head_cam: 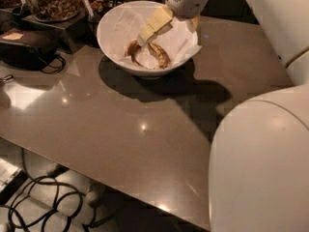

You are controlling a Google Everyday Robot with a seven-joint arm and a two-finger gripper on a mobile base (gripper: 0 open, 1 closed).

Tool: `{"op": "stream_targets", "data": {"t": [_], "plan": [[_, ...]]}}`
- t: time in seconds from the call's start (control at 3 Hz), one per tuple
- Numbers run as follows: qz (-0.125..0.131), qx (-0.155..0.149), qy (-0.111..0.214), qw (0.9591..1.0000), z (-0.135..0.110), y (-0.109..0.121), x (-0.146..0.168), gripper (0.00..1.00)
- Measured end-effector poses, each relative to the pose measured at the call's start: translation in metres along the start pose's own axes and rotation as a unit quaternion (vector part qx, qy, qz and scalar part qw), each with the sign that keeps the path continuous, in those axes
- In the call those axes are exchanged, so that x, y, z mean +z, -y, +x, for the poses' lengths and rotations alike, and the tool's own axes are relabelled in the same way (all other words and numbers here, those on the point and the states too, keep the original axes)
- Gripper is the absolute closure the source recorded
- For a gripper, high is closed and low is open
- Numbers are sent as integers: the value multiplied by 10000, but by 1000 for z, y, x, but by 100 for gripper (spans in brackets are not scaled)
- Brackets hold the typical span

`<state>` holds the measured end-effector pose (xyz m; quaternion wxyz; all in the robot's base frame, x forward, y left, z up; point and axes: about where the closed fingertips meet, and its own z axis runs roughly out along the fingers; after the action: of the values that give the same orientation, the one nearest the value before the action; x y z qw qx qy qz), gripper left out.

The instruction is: Pick banana from white bowl

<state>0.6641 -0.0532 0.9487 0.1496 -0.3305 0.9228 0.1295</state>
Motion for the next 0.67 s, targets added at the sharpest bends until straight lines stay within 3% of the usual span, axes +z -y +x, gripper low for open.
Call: {"op": "stream_targets", "data": {"t": [0.33, 0.67], "plan": [[7, 48, -83, 10000, -17, 0, 12, 3], [21, 147, -114, 9998, -28, 4, 21, 15]]}}
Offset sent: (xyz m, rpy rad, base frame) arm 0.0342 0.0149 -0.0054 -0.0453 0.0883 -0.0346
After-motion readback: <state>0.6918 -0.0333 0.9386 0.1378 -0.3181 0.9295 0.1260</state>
